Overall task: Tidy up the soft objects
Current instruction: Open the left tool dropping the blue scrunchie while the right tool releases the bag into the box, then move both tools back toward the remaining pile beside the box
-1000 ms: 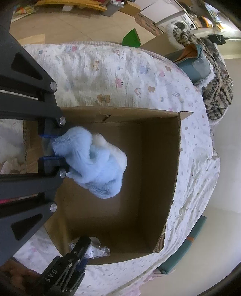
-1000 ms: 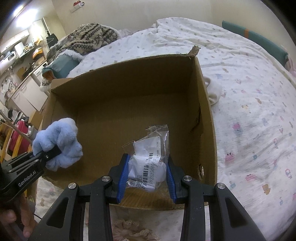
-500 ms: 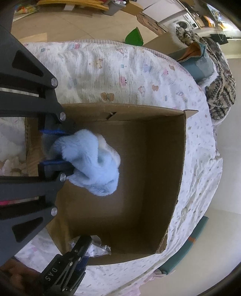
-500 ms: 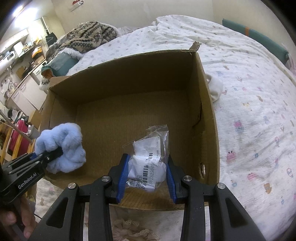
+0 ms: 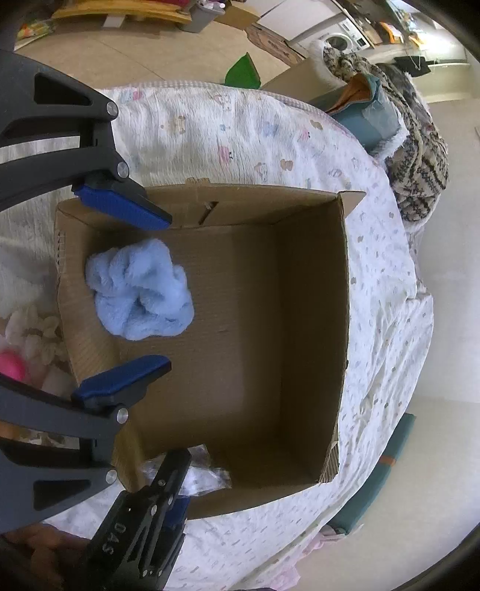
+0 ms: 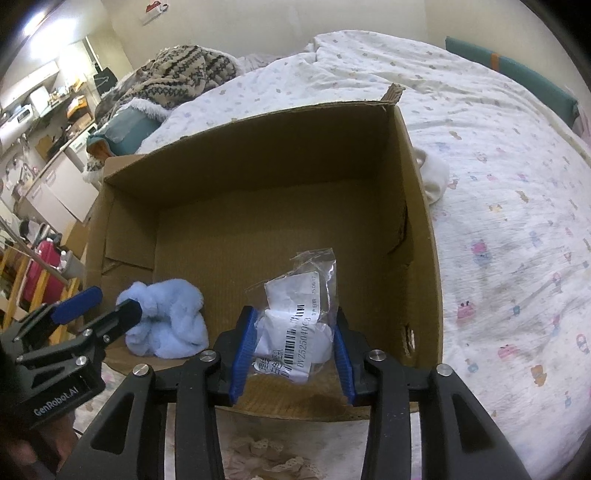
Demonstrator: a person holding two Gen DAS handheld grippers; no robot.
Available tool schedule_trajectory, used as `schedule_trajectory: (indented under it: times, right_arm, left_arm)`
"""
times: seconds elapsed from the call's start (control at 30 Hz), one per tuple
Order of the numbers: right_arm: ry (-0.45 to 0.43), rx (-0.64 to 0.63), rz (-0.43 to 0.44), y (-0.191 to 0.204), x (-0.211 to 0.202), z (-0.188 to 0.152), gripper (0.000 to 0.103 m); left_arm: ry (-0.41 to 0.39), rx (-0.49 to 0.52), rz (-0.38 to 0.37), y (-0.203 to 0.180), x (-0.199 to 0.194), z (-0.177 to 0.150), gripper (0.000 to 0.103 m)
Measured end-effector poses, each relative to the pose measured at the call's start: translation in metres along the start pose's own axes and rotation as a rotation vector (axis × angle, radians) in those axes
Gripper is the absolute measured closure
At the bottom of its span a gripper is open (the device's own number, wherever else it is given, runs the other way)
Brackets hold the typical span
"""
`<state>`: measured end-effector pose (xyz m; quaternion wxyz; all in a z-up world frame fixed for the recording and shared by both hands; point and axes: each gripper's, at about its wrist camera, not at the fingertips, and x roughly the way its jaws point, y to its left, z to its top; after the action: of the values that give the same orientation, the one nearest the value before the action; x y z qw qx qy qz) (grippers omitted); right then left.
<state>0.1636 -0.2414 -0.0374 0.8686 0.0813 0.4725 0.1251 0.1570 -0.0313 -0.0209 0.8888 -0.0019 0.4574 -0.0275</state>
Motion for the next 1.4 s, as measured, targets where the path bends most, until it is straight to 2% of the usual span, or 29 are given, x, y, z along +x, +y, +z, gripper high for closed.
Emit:
schedule_trajectory:
  times: [0.03,0.23,0.47,0.5,0.53,0.63,0.87,1.03,1.17,1.4]
  right_arm:
    - [-0.001,0.011,0.006,-0.001,0.000,0.000,0.038]
    - [-0.004,0.051,-0.007,-0.007,-0.005,0.004,0.034]
    - [-0.032,0.081,0.039,-0.010,-0.017,0.004,0.018]
    - [-0.040,0.081,0.040,-0.010,-0.018,0.004,0.011]
    - [-0.049,0.083,0.051,-0.009,-0.021,0.004,0.001]
    - [-0.077,0.084,0.079,-0.007,-0.028,0.002,0.000]
    - [-0.125,0.048,0.056,-0.004,-0.050,-0.004,0.000]
    - [-0.137,0.061,0.077,-0.007,-0.062,-0.011,0.000]
    - [-0.136,0.048,0.058,-0.007,-0.071,-0.019,0.000]
    - [-0.099,0.072,0.047,-0.013,-0.077,-0.038,0.000]
  left_arm:
    - [0.001,-0.001,0.001,0.000,0.000,0.000,0.036]
    - [-0.011,-0.017,-0.004,0.002,-0.003,0.002,0.036]
    - [-0.036,-0.035,-0.011,0.003,-0.012,0.005,0.036]
    - [-0.039,-0.037,-0.012,0.003,-0.013,0.005,0.036]
    - [-0.043,-0.038,-0.011,0.003,-0.015,0.005,0.036]
    - [-0.050,-0.039,-0.010,0.003,-0.021,0.004,0.036]
    - [-0.064,-0.044,0.004,0.006,-0.038,0.002,0.036]
    - [-0.008,-0.090,-0.009,0.016,-0.043,-0.008,0.036]
    - [-0.007,-0.103,0.023,0.022,-0.052,-0.018,0.036]
    - [-0.001,-0.127,0.017,0.029,-0.069,-0.037,0.036]
